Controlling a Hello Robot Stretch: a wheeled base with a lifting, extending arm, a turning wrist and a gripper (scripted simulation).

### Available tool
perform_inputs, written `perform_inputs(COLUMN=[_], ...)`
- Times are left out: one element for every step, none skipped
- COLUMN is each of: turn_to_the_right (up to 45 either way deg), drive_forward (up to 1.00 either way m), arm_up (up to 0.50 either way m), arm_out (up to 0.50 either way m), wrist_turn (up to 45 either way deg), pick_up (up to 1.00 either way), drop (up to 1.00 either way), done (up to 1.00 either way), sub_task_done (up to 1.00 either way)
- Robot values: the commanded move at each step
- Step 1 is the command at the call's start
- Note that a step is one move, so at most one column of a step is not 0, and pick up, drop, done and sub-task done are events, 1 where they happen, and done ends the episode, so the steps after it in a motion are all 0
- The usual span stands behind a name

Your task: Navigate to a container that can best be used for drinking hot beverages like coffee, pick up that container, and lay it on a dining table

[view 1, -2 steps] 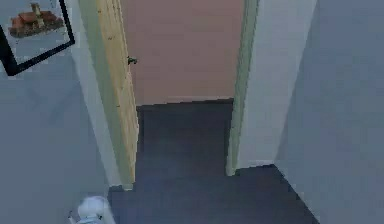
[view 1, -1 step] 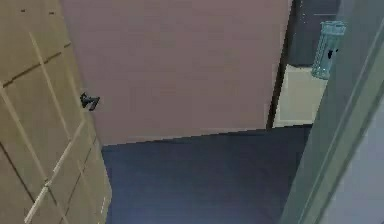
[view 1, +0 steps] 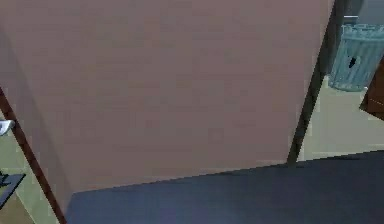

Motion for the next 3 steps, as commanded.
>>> perform_inputs(turn_to_the_right=[36.0, 0.0, 9.0], drive_forward=[0.0, 0.85, 0.0], arm_up=[0.0, 0.0, 0.0], arm_out=[0.0, 0.0, 0.0], wrist_turn=[0.0, 0.0, 0.0], pick_up=[0.0, 0.0, 0.0], drop=[0.0, 0.0, 0.0], done=[0.0, 0.0, 0.0], sub_task_done=[0.0, 0.0, 0.0])
